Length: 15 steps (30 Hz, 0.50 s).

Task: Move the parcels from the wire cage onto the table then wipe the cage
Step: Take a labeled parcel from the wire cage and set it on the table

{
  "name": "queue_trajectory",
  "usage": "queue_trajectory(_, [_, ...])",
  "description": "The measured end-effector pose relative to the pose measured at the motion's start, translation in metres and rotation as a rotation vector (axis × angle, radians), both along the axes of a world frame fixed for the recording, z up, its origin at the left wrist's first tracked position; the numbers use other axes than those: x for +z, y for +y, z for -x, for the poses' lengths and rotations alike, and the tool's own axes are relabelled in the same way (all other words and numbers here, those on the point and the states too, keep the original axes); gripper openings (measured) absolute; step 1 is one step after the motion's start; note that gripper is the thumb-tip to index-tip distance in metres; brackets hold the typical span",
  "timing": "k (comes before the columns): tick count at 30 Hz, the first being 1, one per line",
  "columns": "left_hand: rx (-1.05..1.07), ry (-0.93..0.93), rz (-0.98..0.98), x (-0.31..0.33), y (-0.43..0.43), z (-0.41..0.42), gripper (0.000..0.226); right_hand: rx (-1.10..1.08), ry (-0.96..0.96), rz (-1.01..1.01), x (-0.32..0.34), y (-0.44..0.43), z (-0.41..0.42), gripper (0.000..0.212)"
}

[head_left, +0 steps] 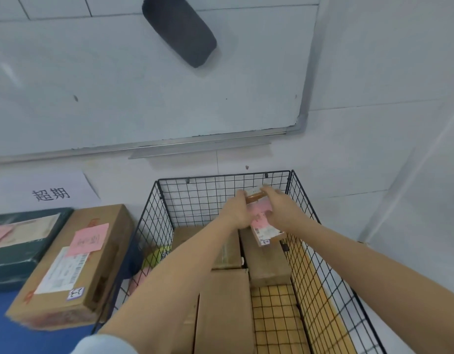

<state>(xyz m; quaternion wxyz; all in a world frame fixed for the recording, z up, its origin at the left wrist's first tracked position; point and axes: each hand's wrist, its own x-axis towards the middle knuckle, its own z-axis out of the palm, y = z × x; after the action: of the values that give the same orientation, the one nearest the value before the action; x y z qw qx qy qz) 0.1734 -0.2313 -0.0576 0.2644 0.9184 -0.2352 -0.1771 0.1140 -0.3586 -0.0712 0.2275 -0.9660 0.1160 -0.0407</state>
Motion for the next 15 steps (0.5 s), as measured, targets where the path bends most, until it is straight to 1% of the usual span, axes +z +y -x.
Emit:
queue_trajectory(3, [0.066, 0.031, 0.106, 0.011, 0.011, 0.0, 0.071, -0.006, -0.118, -0.033, 0.013, 0.006, 0.004, 0.07])
queue_trajectory(5, [0.09, 0.017, 0.108, 0.021, 0.019, 0.003, 0.066, 0.01, -0.151, -0.039, 0.019, 0.011, 0.007, 0.069])
queue_trajectory(8, [0.113, -0.035, 0.068, 0.029, 0.033, 0.003, 0.051, 0.042, -0.17, -0.034, 0.028, 0.023, 0.011, 0.07])
queue_trajectory(13, [0.164, 0.013, 0.091, 0.043, 0.063, 0.012, 0.049, 0.073, -0.158, -0.069, 0.041, 0.045, 0.027, 0.076])
queue_trajectory(15, [0.193, -0.004, 0.11, 0.048, 0.073, 0.017, 0.048, 0.049, -0.175, -0.009, 0.044, 0.053, 0.034, 0.074])
